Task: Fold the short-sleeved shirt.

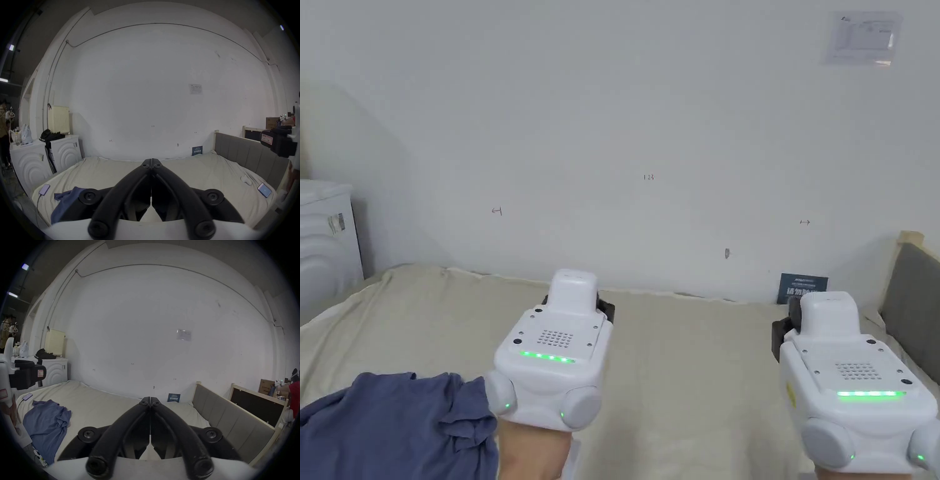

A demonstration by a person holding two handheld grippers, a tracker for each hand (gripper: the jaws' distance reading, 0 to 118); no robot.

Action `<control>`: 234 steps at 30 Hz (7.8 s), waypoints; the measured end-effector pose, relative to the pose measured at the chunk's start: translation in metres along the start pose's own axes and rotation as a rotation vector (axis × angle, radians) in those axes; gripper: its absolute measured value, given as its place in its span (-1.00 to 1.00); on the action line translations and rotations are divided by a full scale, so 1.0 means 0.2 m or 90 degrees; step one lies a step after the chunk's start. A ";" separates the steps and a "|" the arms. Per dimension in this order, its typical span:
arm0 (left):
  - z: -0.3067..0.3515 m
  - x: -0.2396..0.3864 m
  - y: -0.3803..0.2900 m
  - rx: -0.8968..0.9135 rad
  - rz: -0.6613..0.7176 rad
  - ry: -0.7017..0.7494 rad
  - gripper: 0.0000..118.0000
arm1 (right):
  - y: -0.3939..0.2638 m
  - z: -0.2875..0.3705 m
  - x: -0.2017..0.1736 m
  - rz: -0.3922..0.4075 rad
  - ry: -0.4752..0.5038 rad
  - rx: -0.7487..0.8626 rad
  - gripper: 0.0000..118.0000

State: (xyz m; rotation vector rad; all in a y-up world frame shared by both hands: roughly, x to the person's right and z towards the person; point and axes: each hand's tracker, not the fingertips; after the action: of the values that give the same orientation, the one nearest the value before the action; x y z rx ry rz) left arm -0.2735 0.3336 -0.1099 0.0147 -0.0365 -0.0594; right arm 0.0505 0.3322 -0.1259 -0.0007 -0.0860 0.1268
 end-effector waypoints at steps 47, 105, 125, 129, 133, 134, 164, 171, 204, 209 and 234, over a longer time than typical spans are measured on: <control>-1.46 -0.86 -1.45 -0.740 -0.021 0.213 0.95 | -0.68 -0.84 -0.40 -0.027 0.147 -0.186 -1.00; -0.74 1.32 -1.21 -0.476 -0.115 -0.355 0.68 | -0.58 -0.40 0.18 -0.071 0.042 -0.162 -1.00; -0.05 -0.26 -0.32 -0.045 0.034 0.058 -1.00 | -0.24 -0.09 -0.10 -0.071 0.026 -0.060 -1.00; 0.12 -0.37 -0.42 -0.058 0.061 0.087 -1.00 | -0.30 -0.01 -0.11 -0.083 0.013 -0.066 -1.00; 0.13 -0.41 -0.48 -0.099 0.078 0.096 -1.00 | -0.29 -0.02 -0.12 -0.078 0.019 -0.080 -1.00; 0.12 -0.43 -0.50 -0.107 0.088 0.094 -1.00 | -0.29 -0.02 -0.12 -0.080 0.023 -0.077 -1.00; -0.81 -0.51 -1.55 -0.564 -0.009 0.085 -0.92 | -0.88 -0.45 -0.22 -0.067 0.059 -0.252 -1.00; -0.56 -0.49 -1.57 -0.484 0.113 0.082 -0.95 | -0.97 -0.57 -0.22 -0.030 0.082 -0.280 -1.00; -0.44 -0.66 -1.47 -0.423 0.165 0.109 -0.95 | -1.62 -2.21 -0.70 0.295 0.423 -0.542 -1.00; -0.39 -0.65 -1.42 -0.418 0.166 0.114 -0.95 | -1.34 -1.79 -0.38 0.193 0.261 -0.348 -1.00; -0.71 -0.70 0.45 -0.005 0.195 0.075 -0.95 | 0.58 -0.56 0.78 -0.033 -0.070 0.024 -1.00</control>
State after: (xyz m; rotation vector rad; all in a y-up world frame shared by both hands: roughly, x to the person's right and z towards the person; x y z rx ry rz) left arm -0.4026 0.4340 -0.2553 0.0050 0.0787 0.2469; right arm 0.1997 0.4666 -0.2250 0.0462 -0.1940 0.0773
